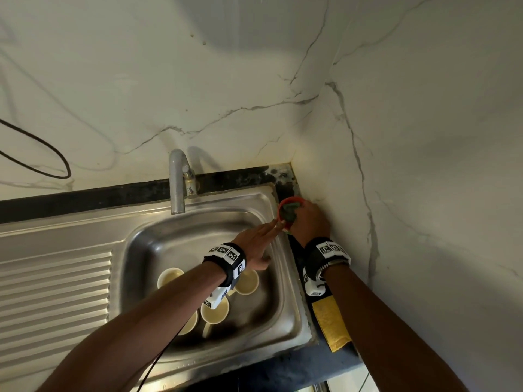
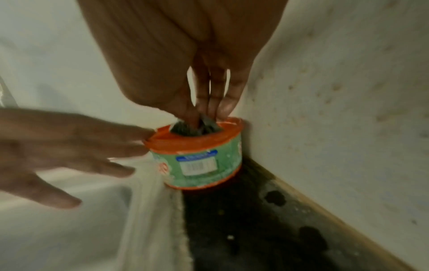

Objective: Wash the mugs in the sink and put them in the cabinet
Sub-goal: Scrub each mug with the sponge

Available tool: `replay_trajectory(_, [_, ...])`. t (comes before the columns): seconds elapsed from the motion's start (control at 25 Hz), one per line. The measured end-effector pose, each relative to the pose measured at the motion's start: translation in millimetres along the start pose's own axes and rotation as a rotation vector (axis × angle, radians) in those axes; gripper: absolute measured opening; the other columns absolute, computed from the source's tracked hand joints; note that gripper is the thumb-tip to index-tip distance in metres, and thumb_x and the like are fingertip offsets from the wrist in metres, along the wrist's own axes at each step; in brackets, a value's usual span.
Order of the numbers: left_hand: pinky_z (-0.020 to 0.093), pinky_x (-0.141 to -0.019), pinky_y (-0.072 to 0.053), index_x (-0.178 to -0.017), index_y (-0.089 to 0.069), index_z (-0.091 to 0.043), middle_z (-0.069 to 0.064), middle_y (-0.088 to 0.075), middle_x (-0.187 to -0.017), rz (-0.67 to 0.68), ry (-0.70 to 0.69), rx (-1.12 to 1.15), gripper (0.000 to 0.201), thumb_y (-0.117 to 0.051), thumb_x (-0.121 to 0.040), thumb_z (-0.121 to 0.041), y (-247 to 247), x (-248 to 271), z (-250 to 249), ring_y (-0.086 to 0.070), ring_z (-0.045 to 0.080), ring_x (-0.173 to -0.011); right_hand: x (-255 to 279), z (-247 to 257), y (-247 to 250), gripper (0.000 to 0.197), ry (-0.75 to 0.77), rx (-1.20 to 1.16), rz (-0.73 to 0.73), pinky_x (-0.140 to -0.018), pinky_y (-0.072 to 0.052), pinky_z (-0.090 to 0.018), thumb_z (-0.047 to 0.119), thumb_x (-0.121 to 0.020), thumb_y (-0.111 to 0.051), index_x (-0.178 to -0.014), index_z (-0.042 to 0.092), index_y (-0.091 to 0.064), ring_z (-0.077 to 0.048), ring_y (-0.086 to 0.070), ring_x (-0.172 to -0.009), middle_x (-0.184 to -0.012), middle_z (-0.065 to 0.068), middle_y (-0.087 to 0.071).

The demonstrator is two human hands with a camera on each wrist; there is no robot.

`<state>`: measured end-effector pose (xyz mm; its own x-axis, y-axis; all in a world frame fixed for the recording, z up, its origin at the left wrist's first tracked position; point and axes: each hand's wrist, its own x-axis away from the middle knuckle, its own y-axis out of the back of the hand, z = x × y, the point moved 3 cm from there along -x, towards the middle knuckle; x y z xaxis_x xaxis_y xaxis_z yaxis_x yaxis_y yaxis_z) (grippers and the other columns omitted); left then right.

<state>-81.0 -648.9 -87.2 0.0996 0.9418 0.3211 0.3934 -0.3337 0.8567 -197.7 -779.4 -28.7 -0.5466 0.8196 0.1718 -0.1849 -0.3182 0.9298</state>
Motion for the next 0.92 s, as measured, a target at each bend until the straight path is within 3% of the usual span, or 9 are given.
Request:
replay_trajectory(0.12, [0.046,-0.113,-0.044,-0.163,0.015,-0.026,0.009,-0.003,-0.173,0.015,-0.016,-0.003,0.122,-0.075,-0.083,-0.038,2.5,4.2,-4.7,-0.03,0.033,-0.153,27.2,7.7,14.1,0.038,-0.057,-0.12,-0.196,-0.1,-0.052,-0.04,0.025,-0.098,-0.061,-0.134,0.016,-0.066,-0.028,-0.056,-0.123,-0.132,-0.008,-0.059])
replay_trajectory(0.24, [0.046,-0.1,-0.054,-0.162,0.015,-0.028,0.015,-0.03,-0.166,-0.032,0.061,0.106,0.115,-0.071,-0.086,-0.033,5.0,21.2,-2.3,-0.053,0.036,-0.135,52.3,26.9,9.7,0.03,-0.074,-0.417,-0.294,-0.095,-0.056,-0.036,0.035,-0.095,-0.064,-0.12,0.023,-0.074,-0.021,-0.065,-0.111,-0.13,-0.001,-0.064])
replay_trajectory(0.36, [0.047,-0.106,-0.048,-0.164,-0.006,-0.021,0.013,-0.033,-0.165,-0.035,0.245,0.114,0.09,-0.062,-0.095,-0.035,-10.9,64.2,36.2,-0.048,0.035,-0.14,78.6,50.2,-25.3,0.026,-0.202,-0.665,-0.161,-0.084,-0.055,-0.031,0.041,-0.093,-0.072,-0.105,0.019,-0.079,-0.02,-0.071,-0.092,-0.103,-0.002,-0.077])
replay_trajectory(0.44, [0.048,-0.115,-0.039,-0.163,-0.016,-0.021,0.011,-0.026,-0.168,0.073,0.453,0.059,0.083,-0.061,-0.095,-0.037,-35.2,108.0,77.5,-0.038,0.034,-0.147,95.1,67.4,-51.9,0.027,-0.258,-0.748,-0.016,-0.072,-0.053,-0.029,0.045,-0.091,-0.074,-0.088,0.019,-0.08,-0.017,-0.071,-0.077,-0.079,0.002,-0.076])
replay_trajectory(0.6, [0.054,-0.117,-0.035,-0.161,-0.013,-0.018,0.014,-0.026,-0.163,0.275,0.889,0.159,0.113,-0.073,-0.079,-0.067,-75.6,187.6,135.9,-0.037,0.04,-0.146,114.1,92.1,-127.6,0.017,-0.445,-0.891,0.317,-0.07,-0.057,-0.026,0.026,-0.086,-0.076,-0.07,0.02,-0.076,-0.021,-0.07,-0.077,-0.073,-0.001,-0.074])
replay_trajectory(0.68, [0.047,-0.115,-0.038,-0.162,-0.006,-0.013,0.019,-0.026,-0.163,0.256,0.933,0.232,0.122,-0.072,-0.078,-0.071,-83.8,194.5,135.9,-0.037,0.04,-0.146,120.0,100.2,-155.4,0.014,-0.489,-0.92,0.394,-0.072,-0.064,-0.037,0.034,-0.076,-0.076,-0.077,0.02,-0.08,-0.026,-0.074,-0.075,-0.073,-0.002,-0.076])
replay_trajectory(0.72, [0.046,-0.115,-0.038,-0.162,-0.004,-0.012,0.019,-0.025,-0.162,0.235,0.945,0.249,0.121,-0.072,-0.08,-0.069,-86.4,192.1,132.6,-0.037,0.039,-0.147,123.1,105.1,-161.5,0.016,-0.511,-0.94,0.421,-0.068,-0.065,-0.039,0.032,-0.078,-0.075,-0.083,0.018,-0.081,-0.026,-0.074,-0.072,-0.072,-0.004,-0.076])
replay_trajectory(0.8, [0.047,-0.112,-0.042,-0.161,-0.008,-0.012,0.019,-0.027,-0.161,0.178,0.996,0.248,0.115,-0.074,-0.082,-0.062,-91.8,184.4,128.3,-0.038,0.038,-0.146,128.5,115.0,-166.8,0.016,-0.574,-1.047,0.443,-0.059,-0.06,-0.032,0.011,-0.091,-0.07,-0.101,0.002,-0.077,-0.026,-0.07,-0.068,-0.077,-0.012,-0.074])
replay_trajectory(0.92, [0.046,-0.105,-0.047,-0.154,-0.02,-0.013,0.015,-0.034,-0.154,0.128,1.053,0.265,0.106,-0.08,-0.078,-0.056,-100.5,175.8,133.5,-0.044,0.037,-0.14,133.7,117.9,-163.0,0.015,-0.609,-1.077,0.425,-0.064,-0.058,-0.035,0.002,-0.094,-0.065,-0.106,-0.002,-0.073,-0.028,-0.069,-0.073,-0.09,-0.018,-0.073])
